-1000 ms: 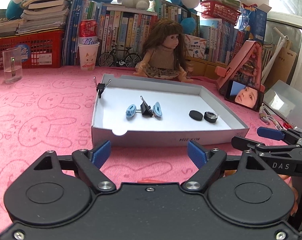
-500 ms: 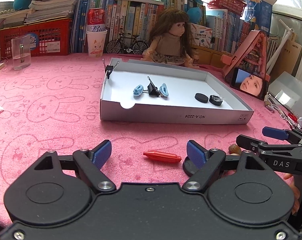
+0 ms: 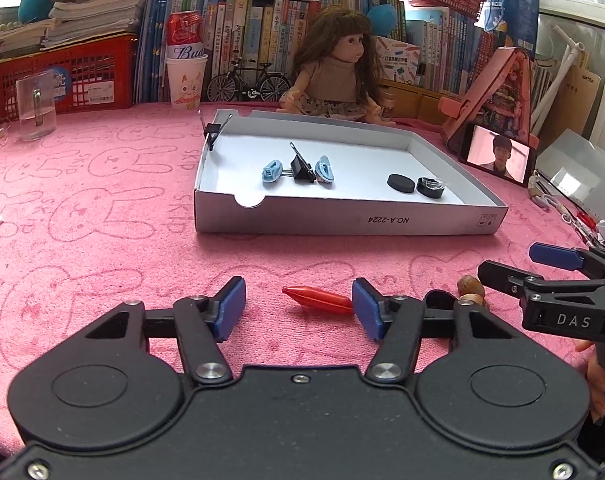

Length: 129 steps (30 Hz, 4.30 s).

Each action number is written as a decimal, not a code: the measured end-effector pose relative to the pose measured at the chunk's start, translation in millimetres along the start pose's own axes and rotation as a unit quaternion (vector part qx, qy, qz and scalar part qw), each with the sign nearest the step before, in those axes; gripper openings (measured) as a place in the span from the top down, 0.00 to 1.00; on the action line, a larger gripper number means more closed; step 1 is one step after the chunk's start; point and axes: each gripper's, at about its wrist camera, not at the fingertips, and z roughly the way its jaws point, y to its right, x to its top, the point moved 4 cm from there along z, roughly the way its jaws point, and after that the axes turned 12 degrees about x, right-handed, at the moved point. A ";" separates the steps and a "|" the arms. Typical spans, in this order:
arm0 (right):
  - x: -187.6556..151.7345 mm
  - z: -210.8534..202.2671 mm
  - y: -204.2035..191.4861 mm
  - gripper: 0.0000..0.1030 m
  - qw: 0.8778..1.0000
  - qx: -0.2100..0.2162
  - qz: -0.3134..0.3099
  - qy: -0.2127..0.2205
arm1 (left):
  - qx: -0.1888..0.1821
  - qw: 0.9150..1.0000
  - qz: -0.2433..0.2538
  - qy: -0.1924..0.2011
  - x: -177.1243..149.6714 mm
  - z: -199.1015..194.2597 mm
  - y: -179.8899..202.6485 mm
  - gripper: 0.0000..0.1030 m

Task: Organize rigid objects
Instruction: 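Withdraw both grippers, moving the left toward the red marker while the right moves toward the brown nut, then grasp the red marker with the left gripper while the right gripper grasps the brown nut, then carry the red marker with the left gripper while the right carries the brown nut into the tray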

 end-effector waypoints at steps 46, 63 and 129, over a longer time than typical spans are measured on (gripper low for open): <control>-3.2 4.4 -31.6 0.79 0.996 0.072 -0.037 -0.029 | 0.009 0.999 0.032 0.014 0.9 7.1 14.4 0.87; 20.2 6.3 -16.0 0.81 0.999 0.023 -0.029 -0.008 | -0.008 0.999 0.011 0.051 31.3 -8.7 13.9 0.91; 63.5 95.2 16.5 0.81 0.998 0.001 0.051 -0.030 | -0.003 1.000 -0.020 -0.005 78.4 104.9 26.1 0.91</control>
